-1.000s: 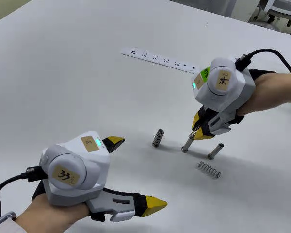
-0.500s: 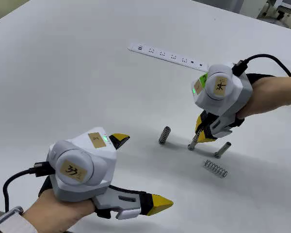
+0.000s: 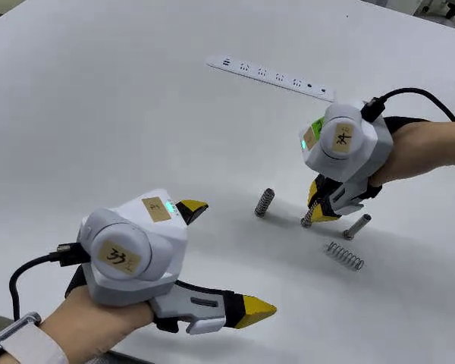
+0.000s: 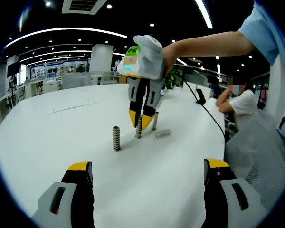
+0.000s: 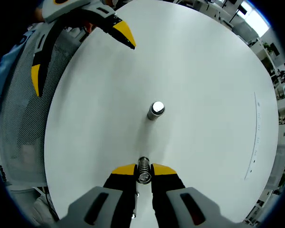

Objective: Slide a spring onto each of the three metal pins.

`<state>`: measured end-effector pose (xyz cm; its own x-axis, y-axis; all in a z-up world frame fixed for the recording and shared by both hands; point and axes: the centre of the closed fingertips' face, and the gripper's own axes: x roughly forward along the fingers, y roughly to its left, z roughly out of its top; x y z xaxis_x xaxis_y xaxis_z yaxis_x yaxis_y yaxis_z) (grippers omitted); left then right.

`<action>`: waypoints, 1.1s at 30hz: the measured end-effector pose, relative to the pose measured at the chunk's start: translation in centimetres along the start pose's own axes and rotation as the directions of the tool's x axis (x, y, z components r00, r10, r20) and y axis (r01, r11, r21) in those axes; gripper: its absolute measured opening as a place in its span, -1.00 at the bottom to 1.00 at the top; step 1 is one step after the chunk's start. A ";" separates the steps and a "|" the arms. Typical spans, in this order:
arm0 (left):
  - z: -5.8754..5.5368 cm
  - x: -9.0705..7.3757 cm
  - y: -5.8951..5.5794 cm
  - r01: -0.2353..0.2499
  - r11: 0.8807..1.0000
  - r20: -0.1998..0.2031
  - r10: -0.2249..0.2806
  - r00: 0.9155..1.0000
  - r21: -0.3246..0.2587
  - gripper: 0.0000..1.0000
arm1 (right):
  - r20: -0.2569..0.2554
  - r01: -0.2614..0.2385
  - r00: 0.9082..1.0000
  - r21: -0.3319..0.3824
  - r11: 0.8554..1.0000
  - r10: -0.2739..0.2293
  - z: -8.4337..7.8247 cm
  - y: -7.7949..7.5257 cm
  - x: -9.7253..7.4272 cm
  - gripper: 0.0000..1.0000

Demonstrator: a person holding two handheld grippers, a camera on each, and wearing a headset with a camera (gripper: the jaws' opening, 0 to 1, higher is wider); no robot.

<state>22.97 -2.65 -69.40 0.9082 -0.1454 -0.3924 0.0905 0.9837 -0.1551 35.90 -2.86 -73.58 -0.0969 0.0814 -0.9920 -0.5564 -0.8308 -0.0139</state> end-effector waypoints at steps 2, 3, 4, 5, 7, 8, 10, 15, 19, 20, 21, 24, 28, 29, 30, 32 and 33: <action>0.0 0.0 0.0 0.000 1.000 0.000 0.000 1.000 -0.001 0.98 | -0.002 -0.001 1.000 -0.003 1.000 0.001 0.0 0.0 0.0 -0.75; 0.0 0.0 0.0 0.000 1.000 0.000 0.000 1.000 -0.001 0.98 | -0.003 -0.001 1.000 -0.002 1.000 0.001 -0.1 0.1 0.1 -0.75; 0.0 0.0 0.0 0.000 1.000 0.000 0.000 1.000 -0.002 0.97 | -0.002 -0.001 1.000 0.000 1.000 0.001 -0.1 0.1 0.3 -0.75; 0.0 0.0 0.0 0.000 1.000 0.000 0.000 1.000 -0.003 0.97 | 0.001 0.001 1.000 0.000 1.000 -0.001 -0.1 0.0 0.4 -0.75; 0.0 0.0 0.0 0.000 1.000 0.002 0.000 1.000 -0.005 0.97 | 0.001 0.000 1.000 0.000 1.000 0.000 0.0 0.0 0.4 -0.75; 0.0 0.0 0.1 0.001 1.000 0.001 -0.001 1.000 -0.005 0.97 | 0.002 0.000 1.000 -0.001 1.000 0.000 0.0 0.0 0.4 -0.75; 0.0 0.0 0.1 0.001 1.000 0.000 -0.001 1.000 -0.006 0.97 | 0.002 0.001 1.000 -0.004 1.000 -0.001 0.0 0.0 0.5 -0.75; -0.1 0.0 0.0 0.002 1.000 -0.001 -0.002 1.000 -0.006 0.97 | 0.010 0.003 1.000 -0.002 1.000 -0.003 0.1 -0.1 0.7 -0.75; -0.2 0.0 -0.1 0.006 1.000 -0.003 -0.006 1.000 -0.007 0.97 | 0.010 0.001 1.000 0.001 1.000 -0.001 0.0 -0.1 0.8 -0.75; -0.1 0.0 -0.1 0.007 1.000 -0.003 -0.007 1.000 -0.007 0.97 | 0.010 0.002 1.000 -0.004 1.000 -0.002 0.0 -0.1 0.8 -0.75; -0.1 0.0 -0.1 0.007 1.000 -0.004 -0.007 1.000 -0.006 0.97 | 0.011 0.001 1.000 -0.004 1.000 -0.001 0.0 -0.1 0.8 -0.75; -0.1 0.1 -0.2 0.009 1.000 -0.003 -0.009 1.000 -0.006 0.97 | 0.016 0.000 1.000 -0.001 1.000 0.000 0.0 -0.1 0.8 -0.74; -0.2 0.1 -0.2 0.010 1.000 -0.006 -0.010 1.000 -0.005 0.97 | 0.036 -0.013 0.999 0.002 1.000 0.013 0.3 0.2 0.8 -0.51; -0.2 0.1 -0.2 0.010 1.000 -0.006 -0.010 1.000 -0.006 0.97 | 0.043 -0.009 0.999 -0.003 1.000 0.009 0.3 0.1 0.8 -0.47; -0.2 0.1 -0.2 0.010 1.000 -0.005 -0.010 1.000 -0.007 0.97 | 0.056 -0.005 0.998 -0.008 1.000 0.005 0.4 0.1 0.8 -0.42; -0.2 0.1 -0.2 0.011 1.000 -0.005 -0.011 1.000 -0.007 0.97 | 0.067 -0.004 0.998 0.004 1.000 0.004 0.3 0.1 0.8 -0.22; -0.2 0.1 -0.2 0.011 1.000 -0.005 -0.011 1.000 -0.007 0.97 | 0.080 -0.002 0.997 0.003 1.000 0.002 0.4 0.0 0.8 -0.12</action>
<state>22.92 -2.90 -69.56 0.9051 -0.1570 -0.3951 0.0977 0.9812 -0.1662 35.47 -2.61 -74.30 -0.1635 0.1238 -0.9787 -0.5590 -0.8291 -0.0115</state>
